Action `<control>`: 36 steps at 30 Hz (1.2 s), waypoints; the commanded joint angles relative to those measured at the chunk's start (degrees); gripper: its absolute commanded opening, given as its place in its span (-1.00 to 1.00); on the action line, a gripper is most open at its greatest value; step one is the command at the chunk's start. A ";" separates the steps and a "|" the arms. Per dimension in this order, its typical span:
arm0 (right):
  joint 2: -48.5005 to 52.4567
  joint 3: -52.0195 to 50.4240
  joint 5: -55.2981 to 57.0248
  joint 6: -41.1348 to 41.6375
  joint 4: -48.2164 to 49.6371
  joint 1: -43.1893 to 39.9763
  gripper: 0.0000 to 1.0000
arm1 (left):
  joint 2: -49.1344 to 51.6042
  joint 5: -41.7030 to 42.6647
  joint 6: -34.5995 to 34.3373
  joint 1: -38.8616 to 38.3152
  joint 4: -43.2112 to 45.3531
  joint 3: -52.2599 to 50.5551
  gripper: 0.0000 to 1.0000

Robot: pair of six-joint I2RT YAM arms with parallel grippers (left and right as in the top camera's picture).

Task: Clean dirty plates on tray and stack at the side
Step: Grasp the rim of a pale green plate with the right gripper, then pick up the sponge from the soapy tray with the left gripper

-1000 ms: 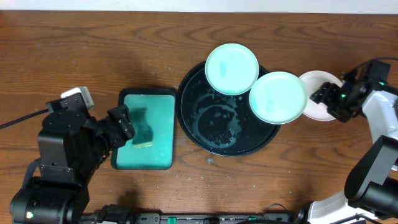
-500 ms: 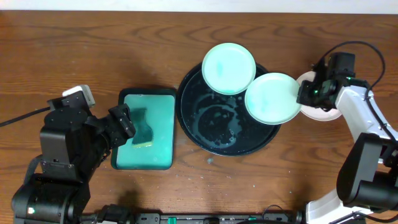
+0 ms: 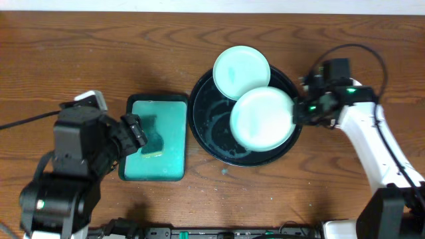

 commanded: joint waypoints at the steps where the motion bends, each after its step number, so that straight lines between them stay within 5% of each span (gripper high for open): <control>1: 3.61 -3.06 0.48 5.22 2.23 5.84 -0.98 | 5.29 -3.34 0.37 0.31 -3.23 0.83 0.63; 10: 12.50 -5.38 10.51 13.73 10.75 8.76 -0.96 | 22.99 -6.88 -0.79 0.31 -6.49 -0.61 0.63; 13: 11.54 -5.31 9.51 13.55 10.49 8.00 -0.56 | 29.40 -6.88 -1.38 0.35 -4.09 -2.43 0.62; 21: -0.09 -5.31 8.28 6.49 8.55 7.80 -0.33 | 45.64 -2.97 -0.17 5.03 3.21 -3.48 0.53; 25: -4.85 -5.31 8.07 6.56 8.52 7.80 -0.31 | 51.89 9.09 4.28 6.21 7.93 -3.48 0.26; 29: -5.60 -5.33 8.09 6.54 7.21 7.80 -0.28 | 55.67 9.94 5.14 5.75 8.20 -3.48 0.09; 31: -5.40 -5.38 8.09 6.54 6.08 7.80 -0.28 | 56.94 9.92 5.79 5.66 8.15 -3.48 -0.19; 33: -5.40 -5.38 8.09 6.56 5.90 7.80 -0.28 | 57.11 9.92 5.75 5.66 8.35 -3.48 -0.85; 36: -5.40 -5.40 8.09 6.58 5.66 7.80 -0.28 | 56.28 9.90 5.75 5.68 7.72 -2.91 -0.86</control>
